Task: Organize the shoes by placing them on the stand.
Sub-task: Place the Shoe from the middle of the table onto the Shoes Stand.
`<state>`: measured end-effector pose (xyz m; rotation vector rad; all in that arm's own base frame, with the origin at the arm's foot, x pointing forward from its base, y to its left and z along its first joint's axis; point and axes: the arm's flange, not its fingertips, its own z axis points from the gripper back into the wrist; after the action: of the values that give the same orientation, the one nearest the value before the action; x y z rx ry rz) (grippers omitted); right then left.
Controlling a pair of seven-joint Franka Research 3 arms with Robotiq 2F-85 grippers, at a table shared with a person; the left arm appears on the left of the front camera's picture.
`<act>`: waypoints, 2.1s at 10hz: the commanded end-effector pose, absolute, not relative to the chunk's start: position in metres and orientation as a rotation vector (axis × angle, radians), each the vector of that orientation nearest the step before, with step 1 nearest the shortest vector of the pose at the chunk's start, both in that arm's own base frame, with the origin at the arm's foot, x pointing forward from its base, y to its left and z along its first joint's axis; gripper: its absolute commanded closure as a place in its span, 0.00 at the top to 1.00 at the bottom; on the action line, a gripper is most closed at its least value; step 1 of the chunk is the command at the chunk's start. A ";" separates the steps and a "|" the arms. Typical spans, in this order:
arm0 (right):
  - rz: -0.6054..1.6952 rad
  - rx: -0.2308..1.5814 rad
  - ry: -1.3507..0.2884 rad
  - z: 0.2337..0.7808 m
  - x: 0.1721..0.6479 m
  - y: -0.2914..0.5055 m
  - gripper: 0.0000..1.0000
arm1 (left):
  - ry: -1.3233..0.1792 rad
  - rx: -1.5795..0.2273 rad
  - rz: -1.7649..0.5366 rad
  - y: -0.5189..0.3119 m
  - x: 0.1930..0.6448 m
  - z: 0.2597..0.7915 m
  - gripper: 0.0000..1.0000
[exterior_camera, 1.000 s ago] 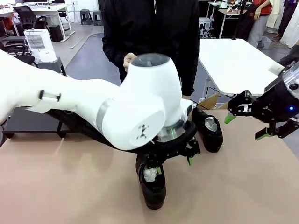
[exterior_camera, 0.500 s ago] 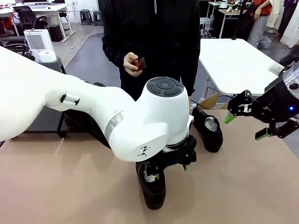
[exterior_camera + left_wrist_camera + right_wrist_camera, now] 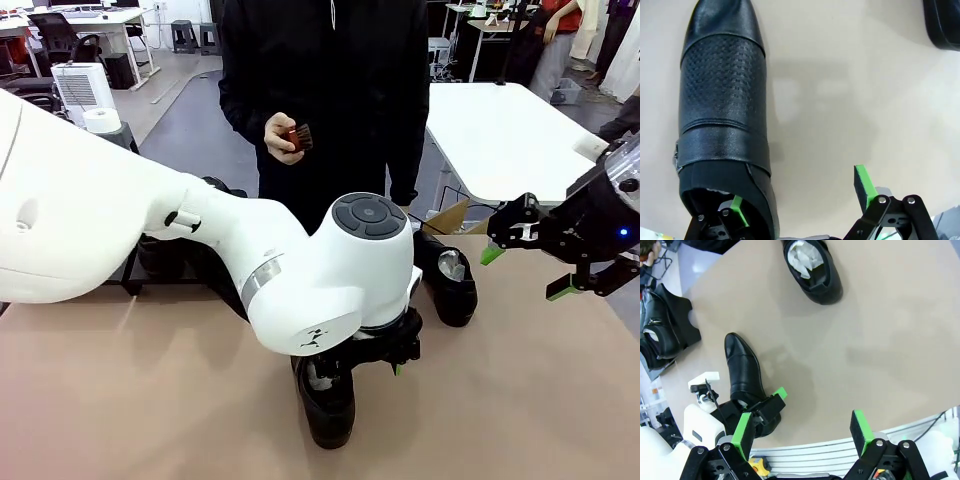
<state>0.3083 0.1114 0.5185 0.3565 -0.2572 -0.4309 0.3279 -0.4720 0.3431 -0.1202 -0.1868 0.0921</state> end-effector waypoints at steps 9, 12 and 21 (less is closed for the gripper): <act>-0.416 0.377 -0.249 0.518 0.309 0.111 1.00 | -0.178 -0.101 0.040 -0.469 0.331 0.344 0.00; -0.416 0.377 -0.249 0.518 0.309 0.111 1.00 | -0.170 -0.094 0.047 -0.469 0.331 0.344 0.00; -0.416 0.377 -0.249 0.518 0.309 0.111 1.00 | -0.096 -0.108 0.081 -0.458 0.337 0.349 0.00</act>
<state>0.3083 0.1114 0.5185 0.3565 -0.2572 -0.4307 0.3380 -0.4635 0.3460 -0.1033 -0.1214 0.0841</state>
